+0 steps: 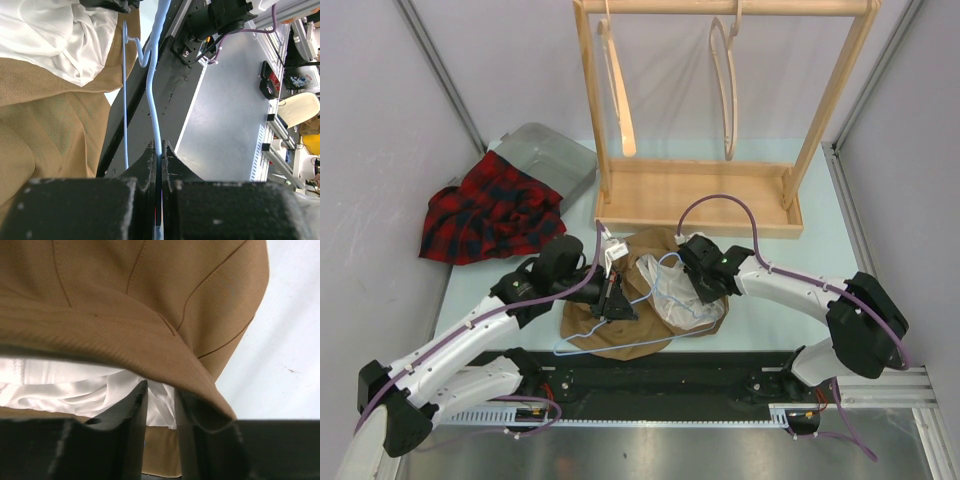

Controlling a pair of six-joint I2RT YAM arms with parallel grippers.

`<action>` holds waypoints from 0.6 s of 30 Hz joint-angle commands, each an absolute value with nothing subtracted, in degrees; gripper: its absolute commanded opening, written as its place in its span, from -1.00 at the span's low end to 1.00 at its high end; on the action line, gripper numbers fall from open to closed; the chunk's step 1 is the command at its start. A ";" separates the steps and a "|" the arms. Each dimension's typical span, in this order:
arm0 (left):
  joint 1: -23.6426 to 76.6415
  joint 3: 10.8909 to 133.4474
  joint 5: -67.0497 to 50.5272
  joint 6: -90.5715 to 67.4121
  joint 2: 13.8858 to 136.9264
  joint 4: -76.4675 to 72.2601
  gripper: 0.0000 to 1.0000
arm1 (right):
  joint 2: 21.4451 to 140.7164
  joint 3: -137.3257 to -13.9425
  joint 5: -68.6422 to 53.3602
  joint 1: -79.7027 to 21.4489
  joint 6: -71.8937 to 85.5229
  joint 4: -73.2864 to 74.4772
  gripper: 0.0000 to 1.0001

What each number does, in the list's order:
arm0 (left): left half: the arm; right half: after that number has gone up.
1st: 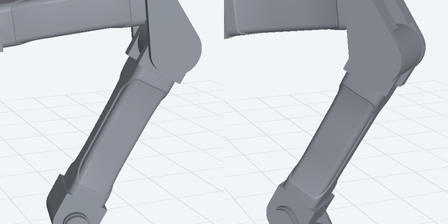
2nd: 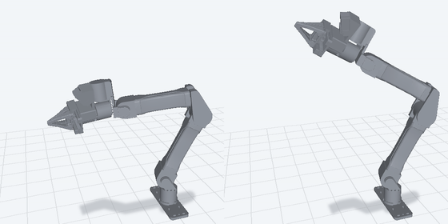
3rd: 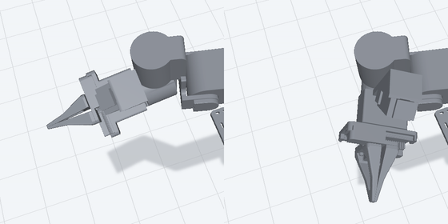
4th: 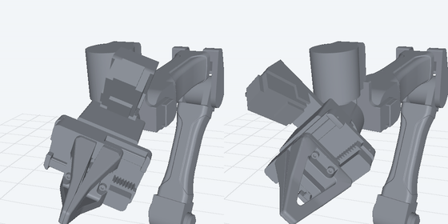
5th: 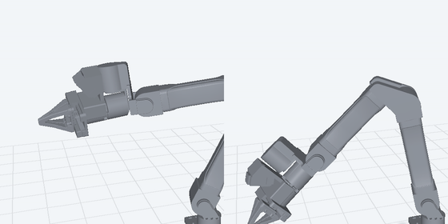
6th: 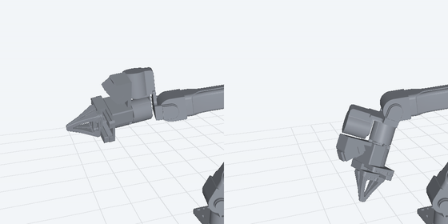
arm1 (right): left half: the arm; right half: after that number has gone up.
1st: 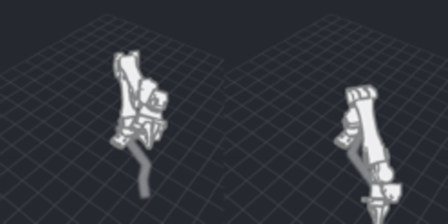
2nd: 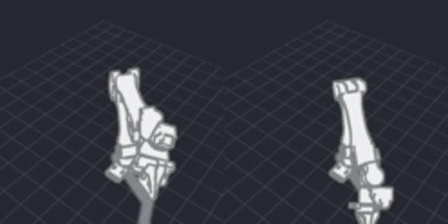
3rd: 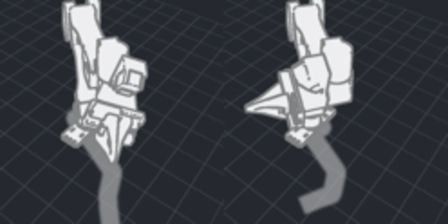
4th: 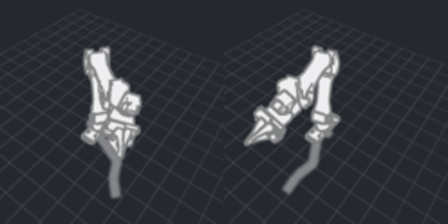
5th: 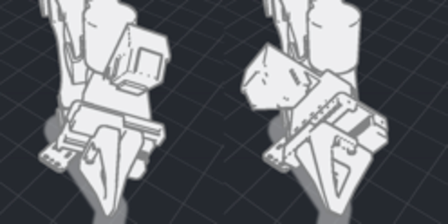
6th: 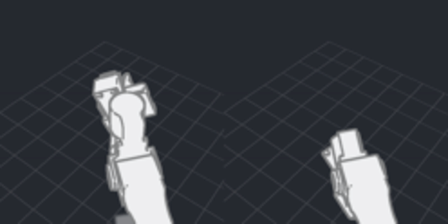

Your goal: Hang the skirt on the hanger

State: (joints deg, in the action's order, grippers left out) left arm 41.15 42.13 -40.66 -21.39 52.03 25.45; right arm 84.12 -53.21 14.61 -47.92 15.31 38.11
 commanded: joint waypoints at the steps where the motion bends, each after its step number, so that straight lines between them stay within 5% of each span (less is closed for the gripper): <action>1: 41.57 44.82 -40.08 -20.39 51.94 24.17 -1.00 | 84.72 -54.49 12.57 -48.16 14.59 38.58 -0.25; 5: 41.57 44.65 -39.82 -20.48 51.86 24.08 -1.00 | 86.13 -54.23 13.09 -48.16 15.11 38.41 -0.24; 15: 41.66 44.82 -39.11 -20.57 52.21 23.91 -1.00 | 83.06 -54.23 16.69 -47.81 16.43 39.02 -0.96; 18: 41.66 45.26 -37.63 -20.92 52.29 24.17 -1.00 | 81.66 -53.97 18.54 -47.64 17.31 39.55 -1.00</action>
